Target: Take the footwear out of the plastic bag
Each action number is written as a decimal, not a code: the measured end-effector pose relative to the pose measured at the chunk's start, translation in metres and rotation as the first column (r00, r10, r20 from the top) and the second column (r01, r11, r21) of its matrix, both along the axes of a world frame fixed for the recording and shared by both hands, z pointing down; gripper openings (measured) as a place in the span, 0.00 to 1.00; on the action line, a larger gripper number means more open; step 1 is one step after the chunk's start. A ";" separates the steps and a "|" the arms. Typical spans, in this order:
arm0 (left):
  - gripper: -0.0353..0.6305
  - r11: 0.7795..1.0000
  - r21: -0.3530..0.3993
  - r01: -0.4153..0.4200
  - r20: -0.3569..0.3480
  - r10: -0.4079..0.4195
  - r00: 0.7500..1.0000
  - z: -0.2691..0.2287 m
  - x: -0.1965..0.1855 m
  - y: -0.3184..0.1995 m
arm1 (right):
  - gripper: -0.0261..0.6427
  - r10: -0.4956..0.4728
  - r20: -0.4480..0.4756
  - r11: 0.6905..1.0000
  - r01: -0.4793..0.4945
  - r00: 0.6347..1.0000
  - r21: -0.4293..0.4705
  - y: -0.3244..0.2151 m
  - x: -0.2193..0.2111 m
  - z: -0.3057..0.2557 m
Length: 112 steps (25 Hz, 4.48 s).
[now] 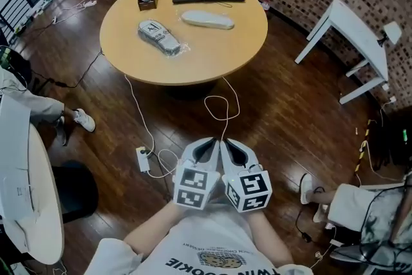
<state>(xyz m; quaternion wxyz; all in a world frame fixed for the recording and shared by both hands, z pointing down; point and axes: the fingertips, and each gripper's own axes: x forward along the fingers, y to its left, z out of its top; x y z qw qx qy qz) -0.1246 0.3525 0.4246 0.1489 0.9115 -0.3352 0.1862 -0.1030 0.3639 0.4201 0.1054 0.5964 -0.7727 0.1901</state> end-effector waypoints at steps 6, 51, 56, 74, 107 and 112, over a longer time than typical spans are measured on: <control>0.06 1.000 0.000 -0.015 -0.011 0.015 1.000 -0.001 0.011 -0.038 | 0.05 0.018 -0.006 1.000 -0.018 1.000 0.005 -0.040 0.012 0.000; 0.06 0.973 0.073 0.221 0.247 -0.232 0.941 0.005 0.118 -0.489 | 0.05 -0.237 0.026 0.970 0.238 0.971 -0.046 -0.476 0.166 0.029; 0.06 0.973 0.056 0.226 0.293 -0.232 0.928 0.021 0.079 -0.551 | 0.05 -0.183 -0.012 0.979 0.182 0.983 -0.088 -0.514 0.162 0.046; 0.06 0.975 -0.044 0.217 0.462 -0.173 0.870 0.120 0.021 -0.670 | 0.05 -0.048 0.019 0.967 0.051 0.999 -0.249 -0.565 0.205 0.099; 0.06 0.944 -0.143 0.299 0.615 -0.152 0.774 0.183 -0.004 -0.700 | 0.31 0.157 0.603 0.836 0.219 0.782 -0.502 -0.575 0.226 0.174; 0.06 0.947 -0.148 0.284 0.614 -0.138 0.777 0.182 -0.004 -0.700 | 0.31 0.161 0.674 0.812 0.292 0.721 -0.506 -0.583 0.217 0.174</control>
